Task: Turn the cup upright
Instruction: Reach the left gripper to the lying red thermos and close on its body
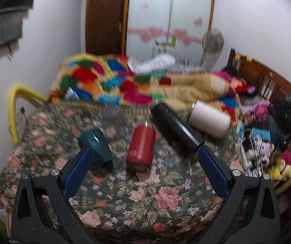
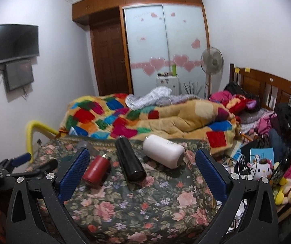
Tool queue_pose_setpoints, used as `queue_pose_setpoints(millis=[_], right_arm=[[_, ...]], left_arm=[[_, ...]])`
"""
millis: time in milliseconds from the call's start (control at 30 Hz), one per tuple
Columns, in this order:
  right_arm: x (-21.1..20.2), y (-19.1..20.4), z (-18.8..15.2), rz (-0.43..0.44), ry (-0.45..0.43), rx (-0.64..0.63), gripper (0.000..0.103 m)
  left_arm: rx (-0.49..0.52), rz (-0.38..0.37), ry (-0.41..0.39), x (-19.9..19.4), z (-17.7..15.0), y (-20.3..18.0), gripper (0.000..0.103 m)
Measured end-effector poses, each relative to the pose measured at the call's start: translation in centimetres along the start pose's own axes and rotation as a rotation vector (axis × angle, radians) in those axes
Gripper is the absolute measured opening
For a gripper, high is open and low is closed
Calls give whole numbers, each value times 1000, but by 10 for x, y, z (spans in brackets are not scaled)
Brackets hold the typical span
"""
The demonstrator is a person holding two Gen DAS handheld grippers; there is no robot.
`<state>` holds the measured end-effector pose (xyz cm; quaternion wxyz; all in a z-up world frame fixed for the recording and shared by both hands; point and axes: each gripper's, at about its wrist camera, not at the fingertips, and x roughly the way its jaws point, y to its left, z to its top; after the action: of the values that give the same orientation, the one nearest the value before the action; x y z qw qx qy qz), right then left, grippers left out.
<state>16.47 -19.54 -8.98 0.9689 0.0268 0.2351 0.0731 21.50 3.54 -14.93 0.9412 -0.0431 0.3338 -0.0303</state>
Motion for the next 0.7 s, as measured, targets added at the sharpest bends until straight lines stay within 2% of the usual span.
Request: queue_pose_setpoints(millis=[200,400,533,700], right_arm=[[45,-10,-7,-17,94,17,103],[77,-14,-16,-11,157,35,103],[91,-12,-20,-11,184,32,103],[99,-9,-22,-8,196,18,103]], left_arm=[[32,-37,160,90,2,7,86],[31,-73,282,156,-1,12,72],[38,-50,326,182,-4,12,67],[69,-40,339,199,-4,7,62]])
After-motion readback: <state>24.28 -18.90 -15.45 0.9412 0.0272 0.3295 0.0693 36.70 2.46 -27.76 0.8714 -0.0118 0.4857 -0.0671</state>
